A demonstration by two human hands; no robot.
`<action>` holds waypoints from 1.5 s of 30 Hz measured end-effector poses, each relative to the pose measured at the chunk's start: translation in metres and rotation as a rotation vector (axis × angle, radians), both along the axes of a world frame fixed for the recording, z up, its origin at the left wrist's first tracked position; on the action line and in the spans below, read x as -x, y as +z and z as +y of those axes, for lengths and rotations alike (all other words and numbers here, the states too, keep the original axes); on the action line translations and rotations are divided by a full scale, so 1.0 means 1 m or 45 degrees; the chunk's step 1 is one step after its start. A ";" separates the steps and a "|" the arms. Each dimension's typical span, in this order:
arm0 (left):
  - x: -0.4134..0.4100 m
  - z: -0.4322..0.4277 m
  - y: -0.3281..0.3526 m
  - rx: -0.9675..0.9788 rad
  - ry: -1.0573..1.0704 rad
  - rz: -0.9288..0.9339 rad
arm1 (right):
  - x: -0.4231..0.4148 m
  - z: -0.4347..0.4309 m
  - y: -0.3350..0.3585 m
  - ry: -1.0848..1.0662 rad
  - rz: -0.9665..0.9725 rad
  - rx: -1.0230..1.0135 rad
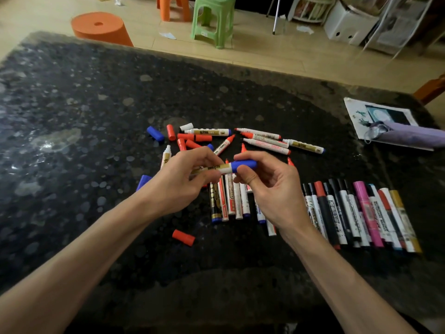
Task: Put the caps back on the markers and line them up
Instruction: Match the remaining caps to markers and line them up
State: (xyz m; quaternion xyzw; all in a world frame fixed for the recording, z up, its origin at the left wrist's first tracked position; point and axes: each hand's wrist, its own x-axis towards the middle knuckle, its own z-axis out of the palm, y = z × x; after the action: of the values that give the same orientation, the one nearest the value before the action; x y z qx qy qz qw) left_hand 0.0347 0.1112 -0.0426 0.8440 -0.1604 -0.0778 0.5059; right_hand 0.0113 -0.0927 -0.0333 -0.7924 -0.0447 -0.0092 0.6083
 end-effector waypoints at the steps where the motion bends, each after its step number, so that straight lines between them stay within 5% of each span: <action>1: 0.001 -0.005 -0.001 0.043 -0.002 0.020 | 0.000 0.001 0.002 -0.019 0.013 -0.081; 9: 0.009 -0.047 0.007 0.102 -0.100 0.065 | -0.006 -0.032 0.005 -0.401 0.283 -0.439; 11: 0.008 -0.053 0.009 0.097 -0.049 0.036 | -0.012 -0.061 0.006 -0.555 0.244 -0.206; 15: 0.009 -0.061 0.006 0.039 -0.031 0.015 | -0.016 -0.119 -0.002 -0.554 0.358 0.704; 18: 0.008 -0.067 0.004 0.031 -0.025 0.023 | -0.013 -0.128 -0.009 -0.511 0.448 0.941; 28: -0.003 -0.065 0.002 -0.020 0.081 0.018 | -0.009 -0.099 -0.022 -0.330 0.320 1.216; 37: -0.025 -0.025 -0.002 -0.091 0.468 -0.022 | -0.014 -0.102 -0.013 -0.357 0.300 1.278; 45: -0.034 0.034 -0.019 -0.587 0.666 -0.001 | -0.028 -0.060 -0.019 -0.178 0.204 1.233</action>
State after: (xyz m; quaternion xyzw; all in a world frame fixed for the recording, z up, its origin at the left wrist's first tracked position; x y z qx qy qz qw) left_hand 0.0686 0.1451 -0.0621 0.9487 0.0828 0.0208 0.3046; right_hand 0.0395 -0.1526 -0.0521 -0.9833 0.0563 0.0329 0.1698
